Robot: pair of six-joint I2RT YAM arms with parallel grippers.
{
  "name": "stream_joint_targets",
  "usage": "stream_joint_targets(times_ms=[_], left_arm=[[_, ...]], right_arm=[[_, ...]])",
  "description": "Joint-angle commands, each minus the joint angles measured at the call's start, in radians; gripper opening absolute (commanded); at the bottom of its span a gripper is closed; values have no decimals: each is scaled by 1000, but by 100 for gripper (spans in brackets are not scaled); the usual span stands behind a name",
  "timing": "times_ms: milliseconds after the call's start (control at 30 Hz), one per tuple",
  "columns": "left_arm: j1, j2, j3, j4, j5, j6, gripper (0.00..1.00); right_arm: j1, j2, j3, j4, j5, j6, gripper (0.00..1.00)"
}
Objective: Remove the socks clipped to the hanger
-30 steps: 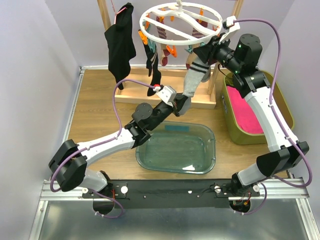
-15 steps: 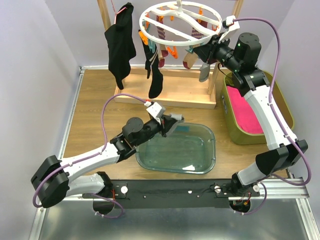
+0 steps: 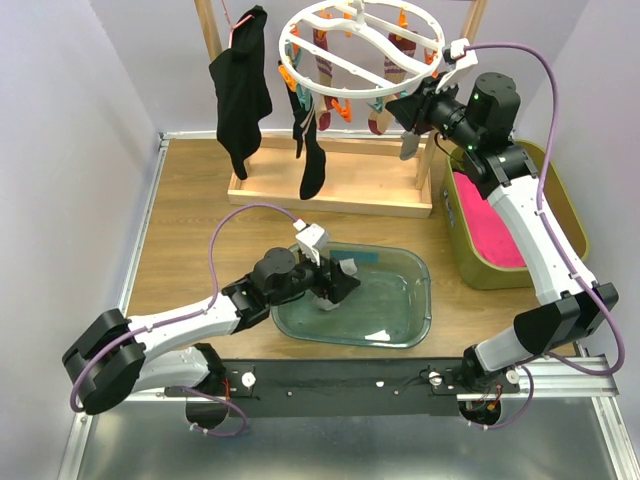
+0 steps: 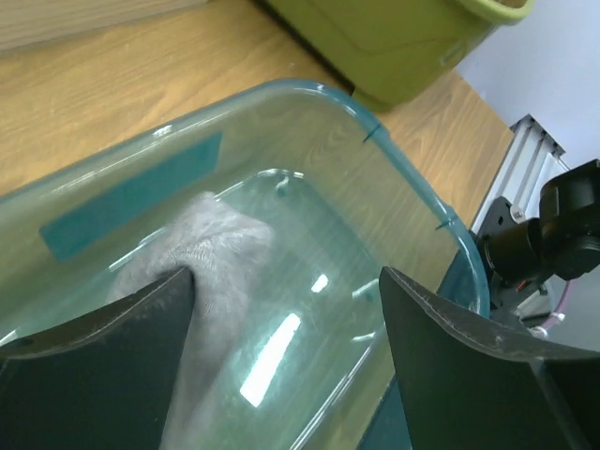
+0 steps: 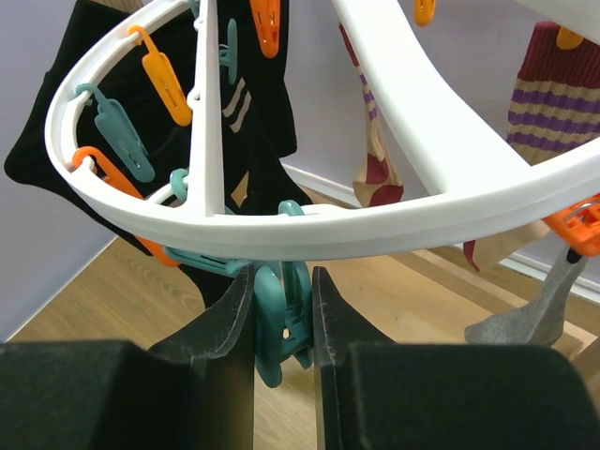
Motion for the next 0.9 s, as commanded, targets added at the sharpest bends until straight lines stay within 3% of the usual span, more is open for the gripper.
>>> stream_joint_targets(times_ms=[0,200,333,467,733,867], left_arm=[[-4,-74,31,-157,-70,-105,89],[-4,-179,62,-185,-183,-85,87],[8,-205,111,-168,-353,-64,86],[60,-174,145,-53,-424,-18,98],[272,83,319,158,-403,154,98],[294,276,418,195,-416,208,98]], right_arm=[[3,-23,-32,-20,-1,15,1],[4,-14,-29,-46,5,19,1],[4,-20,-31,-62,19,13,3],[4,-24,-31,-71,34,11,7],[4,-29,-31,-68,57,42,25],[4,-41,-40,-63,56,59,34]])
